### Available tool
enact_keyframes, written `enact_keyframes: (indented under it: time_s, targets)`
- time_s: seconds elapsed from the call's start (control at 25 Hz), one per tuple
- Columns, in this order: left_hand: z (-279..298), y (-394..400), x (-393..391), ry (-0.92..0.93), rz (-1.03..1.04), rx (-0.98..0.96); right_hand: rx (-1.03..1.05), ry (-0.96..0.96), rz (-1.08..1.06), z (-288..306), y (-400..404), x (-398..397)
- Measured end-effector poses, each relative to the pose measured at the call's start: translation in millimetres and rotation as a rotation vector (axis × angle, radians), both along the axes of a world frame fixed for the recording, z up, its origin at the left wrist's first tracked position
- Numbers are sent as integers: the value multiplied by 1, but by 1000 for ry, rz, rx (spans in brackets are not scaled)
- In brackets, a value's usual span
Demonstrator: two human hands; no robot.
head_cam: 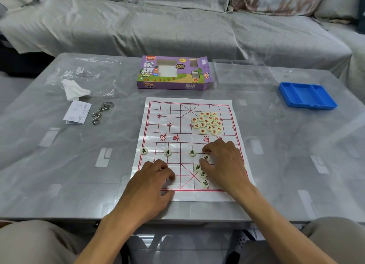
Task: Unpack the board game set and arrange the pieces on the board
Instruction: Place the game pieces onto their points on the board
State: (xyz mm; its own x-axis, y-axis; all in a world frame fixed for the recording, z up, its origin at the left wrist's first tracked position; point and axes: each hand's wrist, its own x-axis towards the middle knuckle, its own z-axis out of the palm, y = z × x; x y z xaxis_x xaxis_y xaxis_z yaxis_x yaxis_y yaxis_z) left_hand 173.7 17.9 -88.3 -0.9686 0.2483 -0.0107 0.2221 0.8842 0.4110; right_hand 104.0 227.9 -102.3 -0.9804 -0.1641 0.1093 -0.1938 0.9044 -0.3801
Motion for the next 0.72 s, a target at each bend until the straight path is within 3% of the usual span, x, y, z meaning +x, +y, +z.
enact_keyframes:
  time_s: [0.24, 0.44, 0.72]
  targets:
    - [0, 0, 0, -1, 1, -4, -3, -13, 3, 4, -2, 3]
    - [-2, -1, -1, 2, 7, 3, -181, 7, -74, 43, 44, -13]
    - [-2, 0, 0, 0, 8, -2, -188, -244, -144, 31, 77, -23]
